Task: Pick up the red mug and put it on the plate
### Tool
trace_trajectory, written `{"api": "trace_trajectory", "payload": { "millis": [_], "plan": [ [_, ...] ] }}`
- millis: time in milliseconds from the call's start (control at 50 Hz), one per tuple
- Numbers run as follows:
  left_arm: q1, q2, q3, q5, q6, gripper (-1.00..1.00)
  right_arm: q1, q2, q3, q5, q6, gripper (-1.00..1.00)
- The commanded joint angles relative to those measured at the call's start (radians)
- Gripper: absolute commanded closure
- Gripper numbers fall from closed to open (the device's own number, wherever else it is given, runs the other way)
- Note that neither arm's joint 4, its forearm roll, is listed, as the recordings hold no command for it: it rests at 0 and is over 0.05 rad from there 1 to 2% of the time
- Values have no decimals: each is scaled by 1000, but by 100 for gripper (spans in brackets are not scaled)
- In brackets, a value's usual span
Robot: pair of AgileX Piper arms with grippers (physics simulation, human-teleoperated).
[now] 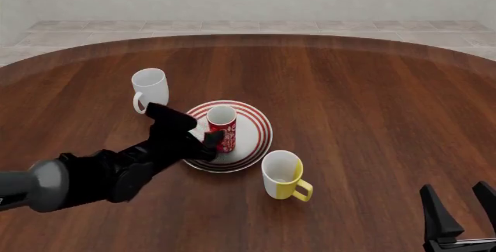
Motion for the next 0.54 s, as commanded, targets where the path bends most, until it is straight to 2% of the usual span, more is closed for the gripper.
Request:
{"api": "trace_trajectory", "payload": {
  "millis": [20,420,540],
  "plan": [
    [-26,-255,73,124,15,-100,2,-6,0,6,-4,-100],
    [56,-695,167,386,96,-100,4,-11,-8,17,-11,-100],
    [99,-895,195,503,116,-100,4,-22,-5,23,-14,-100]
  ]
}}
